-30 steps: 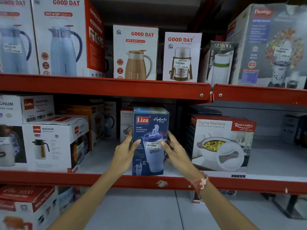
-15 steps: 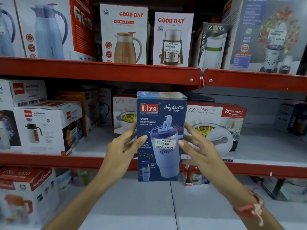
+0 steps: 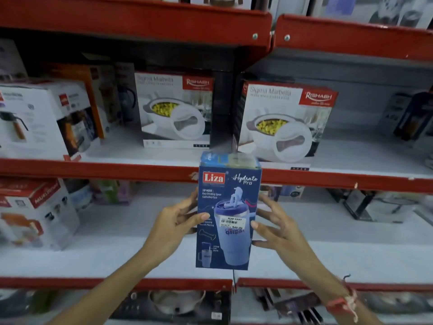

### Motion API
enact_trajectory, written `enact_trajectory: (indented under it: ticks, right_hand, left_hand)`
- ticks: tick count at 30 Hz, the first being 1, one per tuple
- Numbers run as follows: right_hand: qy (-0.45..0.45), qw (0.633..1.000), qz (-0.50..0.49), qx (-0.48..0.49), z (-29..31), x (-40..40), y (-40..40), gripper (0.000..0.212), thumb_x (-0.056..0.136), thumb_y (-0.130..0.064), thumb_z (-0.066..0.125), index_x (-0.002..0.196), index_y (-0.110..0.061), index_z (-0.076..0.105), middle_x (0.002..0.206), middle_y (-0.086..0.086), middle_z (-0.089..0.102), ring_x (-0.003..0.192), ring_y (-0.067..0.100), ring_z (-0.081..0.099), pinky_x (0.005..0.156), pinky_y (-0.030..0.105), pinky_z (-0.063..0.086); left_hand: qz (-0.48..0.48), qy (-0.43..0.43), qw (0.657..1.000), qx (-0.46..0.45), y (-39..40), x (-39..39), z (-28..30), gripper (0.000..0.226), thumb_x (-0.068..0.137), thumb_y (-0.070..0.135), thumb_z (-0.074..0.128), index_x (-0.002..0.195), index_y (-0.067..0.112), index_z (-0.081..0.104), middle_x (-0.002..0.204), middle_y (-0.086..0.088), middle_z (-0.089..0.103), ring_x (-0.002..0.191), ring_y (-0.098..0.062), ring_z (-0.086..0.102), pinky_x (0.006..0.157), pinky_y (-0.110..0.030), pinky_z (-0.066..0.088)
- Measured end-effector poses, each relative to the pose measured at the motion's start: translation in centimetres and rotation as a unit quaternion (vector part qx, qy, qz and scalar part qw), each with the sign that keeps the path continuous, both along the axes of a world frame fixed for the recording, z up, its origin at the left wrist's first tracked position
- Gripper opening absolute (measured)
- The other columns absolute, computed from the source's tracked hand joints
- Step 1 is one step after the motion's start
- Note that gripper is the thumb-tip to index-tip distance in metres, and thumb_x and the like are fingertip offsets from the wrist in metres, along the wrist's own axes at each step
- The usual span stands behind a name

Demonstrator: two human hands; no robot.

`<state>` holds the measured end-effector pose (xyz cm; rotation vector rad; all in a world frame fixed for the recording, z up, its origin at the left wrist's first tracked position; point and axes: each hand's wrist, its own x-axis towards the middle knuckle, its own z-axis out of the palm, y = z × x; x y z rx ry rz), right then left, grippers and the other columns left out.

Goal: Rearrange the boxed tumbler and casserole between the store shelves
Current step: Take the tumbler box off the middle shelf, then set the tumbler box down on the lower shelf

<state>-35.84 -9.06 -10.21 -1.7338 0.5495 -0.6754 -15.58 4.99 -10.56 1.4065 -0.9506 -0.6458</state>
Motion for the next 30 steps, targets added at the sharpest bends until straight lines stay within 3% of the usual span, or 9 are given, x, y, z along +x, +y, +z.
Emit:
enact_trajectory:
  ticks: [3,7,11,13,16,19,20,23,30]
  right_hand:
    - [0.031,0.999,-0.006,-0.008,-4.5,0.1,-0.8,0.055,0.092,-0.002,0.061,0.123,-0.045,0.047,0.129,-0.004,0.062,0.094,0.006,0.074,0.078,0.029,0.062]
    - [0.077,0.996,-0.022,-0.041,-9.3,1.4,-2.0,0.058,0.094,-0.004,0.059,0.125,-0.048,0.038,0.133,-0.006,0.057,0.093,-0.012,0.069,0.074,0.010,0.053]
    - [0.086,0.995,-0.042,-0.031,-12.4,2.9,-2.8,0.056,0.095,-0.005,0.058,0.128,-0.045,0.035,0.130,-0.005,0.056,0.088,-0.018,0.067,0.073,0.007,0.053]
    - [0.086,0.995,-0.046,-0.025,-13.4,3.5,-3.2,0.055,0.095,-0.007,0.058,0.132,-0.040,0.033,0.130,-0.005,0.056,0.085,-0.020,0.065,0.074,0.006,0.052]
    - [0.091,0.995,-0.038,-0.019,-14.5,3.9,-3.8,0.057,0.095,-0.009,0.059,0.137,-0.034,0.030,0.133,-0.001,0.054,0.084,-0.022,0.065,0.074,0.005,0.051]
    - [0.102,0.994,-0.033,-0.023,-15.5,4.0,-4.4,0.057,0.094,-0.009,0.059,0.137,-0.034,0.032,0.138,0.002,0.055,0.089,-0.014,0.067,0.077,0.007,0.053]
    - [0.106,0.994,-0.032,-0.023,-15.6,3.9,-4.5,0.057,0.094,-0.008,0.059,0.137,-0.034,0.033,0.141,0.003,0.055,0.095,-0.007,0.069,0.077,0.007,0.052]
    - [0.127,0.992,-0.014,-0.024,-15.7,3.7,-5.2,0.055,0.096,-0.009,0.057,0.140,-0.033,0.034,0.146,0.003,0.052,0.117,0.021,0.064,0.076,0.006,0.050]
    - [0.170,0.981,0.022,-0.089,-11.0,2.1,-7.3,0.055,0.094,-0.015,0.061,0.145,-0.022,0.041,0.143,0.004,0.056,0.117,0.018,0.063,0.089,0.008,0.048]
  left_hand:
    - [0.020,0.019,0.999,0.038,-1.0,0.4,-4.6,0.053,0.078,-0.002,0.068,0.124,0.021,0.057,0.100,0.022,0.074,0.092,-0.006,0.072,0.071,-0.028,0.061]
    - [0.073,-0.015,0.995,0.069,-3.1,1.2,-10.1,0.058,0.072,-0.012,0.071,0.127,-0.001,0.056,0.085,0.032,0.072,0.084,0.006,0.068,0.078,-0.021,0.059]
    - [0.098,-0.018,0.992,0.081,-4.5,0.8,-12.8,0.059,0.072,-0.008,0.073,0.127,-0.002,0.054,0.084,0.036,0.070,0.096,-0.006,0.068,0.080,-0.022,0.059]
    - [0.106,-0.008,0.991,0.079,-4.9,0.5,-13.4,0.058,0.072,-0.005,0.074,0.127,-0.002,0.055,0.099,0.021,0.072,0.091,0.002,0.067,0.080,-0.021,0.058]
    - [0.121,-0.005,0.989,0.086,-5.3,0.1,-14.0,0.057,0.073,-0.003,0.074,0.126,-0.002,0.055,0.115,-0.007,0.066,0.091,-0.004,0.068,0.077,-0.022,0.058]
    - [0.115,-0.005,0.988,0.104,-5.3,0.2,-14.7,0.058,0.073,-0.007,0.073,0.128,-0.003,0.053,0.118,-0.008,0.062,0.080,0.010,0.068,0.074,-0.013,0.056]
    - [0.114,-0.008,0.987,0.111,-5.2,0.4,-14.9,0.059,0.073,-0.008,0.072,0.128,-0.004,0.053,0.119,-0.007,0.061,0.082,0.008,0.069,0.074,-0.011,0.055]
    - [0.106,-0.024,0.984,0.138,-4.6,1.0,-14.6,0.058,0.074,-0.008,0.072,0.129,-0.001,0.053,0.122,-0.006,0.060,0.104,-0.020,0.066,0.076,-0.012,0.053]
    - [0.038,-0.095,0.974,0.203,-3.2,3.5,-10.6,0.064,0.074,-0.005,0.073,0.133,0.004,0.051,0.138,-0.012,0.055,0.119,-0.027,0.059,0.086,-0.030,0.054]
